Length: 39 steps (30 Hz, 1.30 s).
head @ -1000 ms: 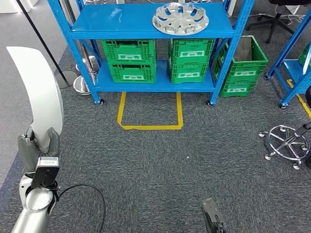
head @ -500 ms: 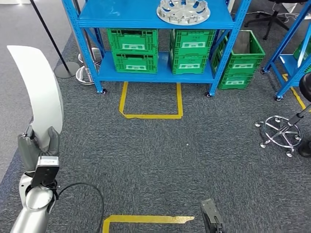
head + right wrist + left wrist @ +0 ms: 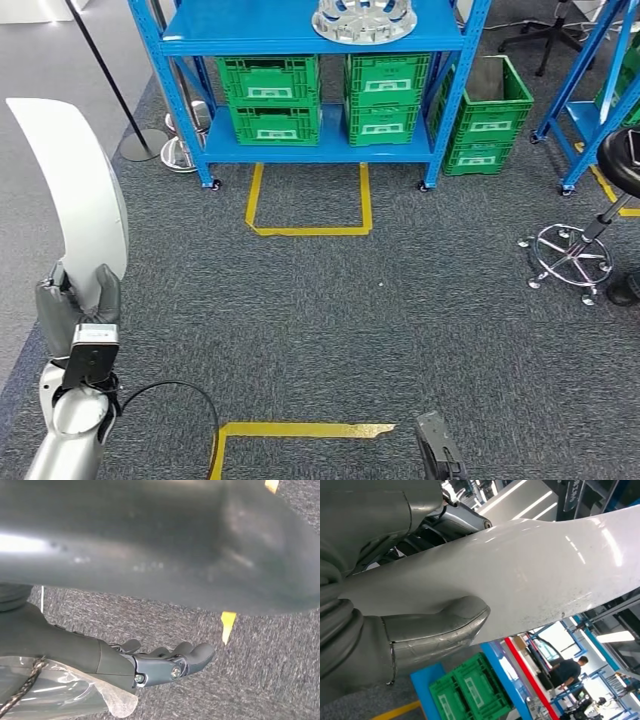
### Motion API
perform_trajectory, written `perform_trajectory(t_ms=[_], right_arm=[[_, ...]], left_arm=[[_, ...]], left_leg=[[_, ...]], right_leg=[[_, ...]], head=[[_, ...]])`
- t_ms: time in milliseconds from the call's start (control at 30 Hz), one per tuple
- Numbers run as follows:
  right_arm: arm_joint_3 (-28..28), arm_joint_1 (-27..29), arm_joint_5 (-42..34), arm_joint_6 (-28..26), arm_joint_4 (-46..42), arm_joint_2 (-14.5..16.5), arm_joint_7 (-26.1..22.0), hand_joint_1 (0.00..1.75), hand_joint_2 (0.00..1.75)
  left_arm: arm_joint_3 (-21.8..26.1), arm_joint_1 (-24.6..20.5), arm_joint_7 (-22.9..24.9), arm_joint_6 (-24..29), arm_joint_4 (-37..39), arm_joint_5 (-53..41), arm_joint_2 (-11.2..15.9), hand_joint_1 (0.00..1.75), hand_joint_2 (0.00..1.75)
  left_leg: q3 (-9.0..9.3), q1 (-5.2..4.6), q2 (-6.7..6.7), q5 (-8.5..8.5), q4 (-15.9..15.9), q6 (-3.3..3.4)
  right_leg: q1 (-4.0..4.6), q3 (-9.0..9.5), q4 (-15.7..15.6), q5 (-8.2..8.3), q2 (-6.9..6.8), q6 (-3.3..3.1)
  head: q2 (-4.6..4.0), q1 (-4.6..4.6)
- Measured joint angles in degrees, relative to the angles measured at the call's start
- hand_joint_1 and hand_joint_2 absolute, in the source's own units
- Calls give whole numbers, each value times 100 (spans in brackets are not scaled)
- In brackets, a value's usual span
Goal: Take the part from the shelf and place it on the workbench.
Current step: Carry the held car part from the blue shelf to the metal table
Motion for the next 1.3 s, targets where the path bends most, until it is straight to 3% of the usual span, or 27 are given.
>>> perform_trajectory(t_ms=[67,200,267,333,367,400,433,467,533,600,733,800,933,1100,1300], right_arm=[[-28,-6,3,1,-2,12,-18,0,0],[-61,0,42,6,-5,21,-27,0,0],[-88,-3,63,10,-5,22,-26,0,0],[-115,10,92,21,-5,24,-21,0,0],[-127,22,109,27,-5,25,-15,0,0],[-140,34,128,33,-5,26,-11,0,0],[-154,38,143,36,-5,26,-8,0,0],[-167,35,155,39,-5,26,-6,0,0],[-185,18,169,43,-6,30,-5,0,0],[-191,16,173,46,-7,41,-3,0,0],[-213,39,173,47,-8,56,2,0,0],[-220,36,175,48,-8,60,2,0,0],[-221,31,179,49,-8,63,2,0,0],[-226,28,198,49,-8,63,2,0,0],[-314,28,348,49,-8,63,5,0,0]], left_arm=[[8,-3,-2,5,-3,-3,-1,175,175],[20,-5,-16,17,-16,-46,-1,175,175],[20,-4,-27,17,-19,-85,-2,175,175],[20,-2,-28,-3,-17,-96,-1,175,175],[20,2,-25,-19,-17,-92,0,175,175],[20,5,-22,-36,-17,-86,0,175,175],[20,8,-20,-46,-17,-81,-1,175,175],[20,10,-19,-53,-17,-78,-2,175,175],[20,7,-19,-58,-18,-79,-1,175,175],[18,1,-19,-58,-19,-80,4,175,175],[4,-2,-19,-58,-19,-81,7,175,175],[3,-8,-19,-58,-19,-81,11,175,175],[2,-7,-19,-58,-19,-81,11,175,175],[2,-7,-19,-56,-19,-93,11,175,175],[2,-9,-19,-4,-19,-136,11,175,175]], left_leg=[[327,-36,-4,39,-540,83],[383,-27,9,33,-806,153],[361,8,22,81,-879,197],[298,8,23,115,-873,216],[269,8,22,130,-864,213],[245,10,21,142,-852,208],[226,15,20,151,-838,200],[214,20,18,155,-818,186],[176,10,16,156,-760,134],[122,-15,14,168,-714,93],[76,-25,13,233,-717,226],[77,-21,13,263,-741,231],[73,-8,11,306,-781,165],[65,7,12,314,-800,15],[40,-2,12,312,-793,-2]], right_leg=[[8,-42,22,27,-2,39],[4,-153,93,3,0,161],[-6,-376,503,-271,17,223],[-39,-722,1259,-617,24,277],[-57,-850,1539,-693,24,299],[-72,-886,1626,-664,24,318],[-88,-804,1473,-526,23,331],[-105,-622,1126,-323,21,340],[-124,-236,394,-65,25,338],[-126,-99,104,-31,34,297],[-107,-137,87,24,41,221],[-95,-147,88,37,39,199],[-80,-168,92,50,30,176],[-73,-186,100,55,31,163],[-83,-201,100,61,28,164]], head=[[0,2],[0,7],[0,22],[0,26],[0,25],[0,26],[0,26],[0,27],[0,24],[0,14],[0,6],[0,6],[0,8],[0,10],[0,11]])
